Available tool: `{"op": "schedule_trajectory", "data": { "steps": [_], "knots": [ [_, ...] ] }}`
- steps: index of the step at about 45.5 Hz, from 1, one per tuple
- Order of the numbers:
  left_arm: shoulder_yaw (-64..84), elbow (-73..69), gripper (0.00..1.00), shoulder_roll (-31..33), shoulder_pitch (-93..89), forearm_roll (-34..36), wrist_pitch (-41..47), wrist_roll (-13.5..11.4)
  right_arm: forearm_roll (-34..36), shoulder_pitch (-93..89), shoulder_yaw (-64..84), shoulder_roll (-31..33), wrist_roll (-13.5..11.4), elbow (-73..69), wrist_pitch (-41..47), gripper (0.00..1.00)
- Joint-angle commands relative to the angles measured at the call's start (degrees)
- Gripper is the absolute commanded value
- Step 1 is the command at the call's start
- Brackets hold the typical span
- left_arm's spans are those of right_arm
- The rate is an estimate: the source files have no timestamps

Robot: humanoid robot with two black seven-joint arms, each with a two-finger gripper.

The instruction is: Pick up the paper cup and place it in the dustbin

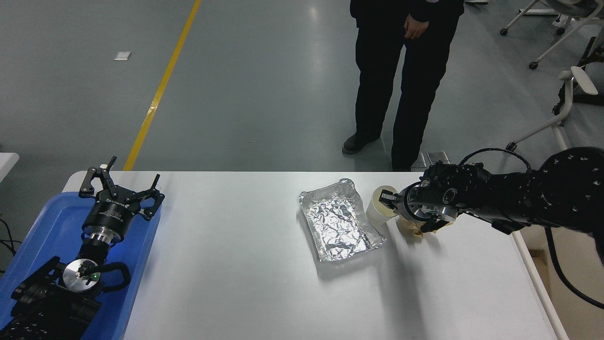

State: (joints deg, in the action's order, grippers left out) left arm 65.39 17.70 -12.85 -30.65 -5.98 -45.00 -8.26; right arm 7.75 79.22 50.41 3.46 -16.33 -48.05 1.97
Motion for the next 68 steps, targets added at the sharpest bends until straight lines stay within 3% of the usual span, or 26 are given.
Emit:
{"op": "schedule_trajectory", "data": {
  "steps": [1,24,56,68],
  "knots": [
    [0.0,0.0,0.99,0.0,0.0,0.0,0.0,0.0,2.5,0.5,-0.4,0.2,-0.5,-0.1,-0.1,0.00],
    [0.0,0.1,0.99,0.0,0.0,0.0,0.0,0.0,2.8,8.7,0.3,6.4,-0.5,-7.1,1.1,0.00],
    [-0.2,0.1,0.99,-0.1,0.0,0.0,0.0,0.1,0.8,48.8,10.0,17.3,0.1,-30.3,30.2,0.00],
    [-0.2,0.0,0.99,-0.1,0.0,0.0,0.0,0.0,0.8,58.3,10.9,18.2,0.0,-34.0,33.7,0.00]
  ]
}}
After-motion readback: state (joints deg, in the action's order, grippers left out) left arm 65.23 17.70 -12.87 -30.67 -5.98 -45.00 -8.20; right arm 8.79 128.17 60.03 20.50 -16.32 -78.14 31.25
